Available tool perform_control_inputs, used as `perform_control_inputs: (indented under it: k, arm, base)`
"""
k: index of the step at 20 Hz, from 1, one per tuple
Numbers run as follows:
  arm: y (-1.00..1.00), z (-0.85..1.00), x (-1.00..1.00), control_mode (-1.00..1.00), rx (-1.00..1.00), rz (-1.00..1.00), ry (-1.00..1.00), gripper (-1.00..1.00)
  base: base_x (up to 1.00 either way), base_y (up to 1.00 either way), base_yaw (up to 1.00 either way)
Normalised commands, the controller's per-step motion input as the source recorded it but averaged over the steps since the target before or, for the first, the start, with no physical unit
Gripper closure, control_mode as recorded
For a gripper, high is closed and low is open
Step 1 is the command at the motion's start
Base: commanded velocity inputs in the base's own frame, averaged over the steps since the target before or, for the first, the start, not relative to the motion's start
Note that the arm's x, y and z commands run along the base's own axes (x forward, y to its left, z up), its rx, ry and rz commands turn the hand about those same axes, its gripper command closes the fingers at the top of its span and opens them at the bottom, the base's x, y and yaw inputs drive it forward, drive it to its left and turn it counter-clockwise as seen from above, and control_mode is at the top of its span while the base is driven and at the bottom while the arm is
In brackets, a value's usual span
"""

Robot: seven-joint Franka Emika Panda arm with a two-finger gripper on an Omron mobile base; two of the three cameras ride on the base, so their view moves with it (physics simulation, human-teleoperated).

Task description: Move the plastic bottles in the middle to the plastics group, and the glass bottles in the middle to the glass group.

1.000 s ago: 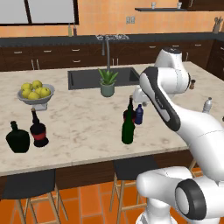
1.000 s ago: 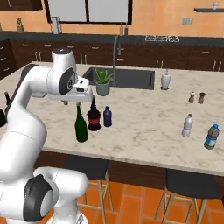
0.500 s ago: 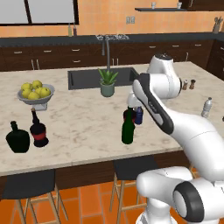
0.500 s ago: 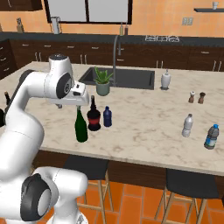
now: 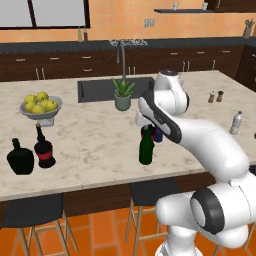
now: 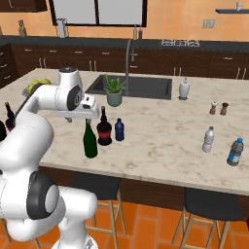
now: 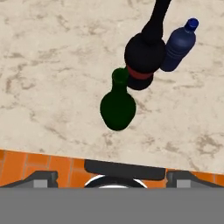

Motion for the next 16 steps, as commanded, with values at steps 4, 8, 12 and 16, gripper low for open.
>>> perform_control_inputs:
  k: [4,8,12,16]
  arm:
    - [-0.02,-0.25,0.43,-1.00,-0.02,0.00,0.00,-1.00]
    - [0.00,-0.34,0.30,-1.00,-0.02,0.00,-0.01,-1.00]
    - [0.00,-0.30,0.33,-1.00,0.00,0.00,-0.04,-1.00]
    - [0.01,-0.21,0.22,-1.00,0.00,0.00,-0.04,-1.00]
  base:
    - [0.00,0.00,0.00]
    - [0.00,0.00,0.00]
    - [0.00,0.00,0.00]
    - [0.00,0.00,0.00]
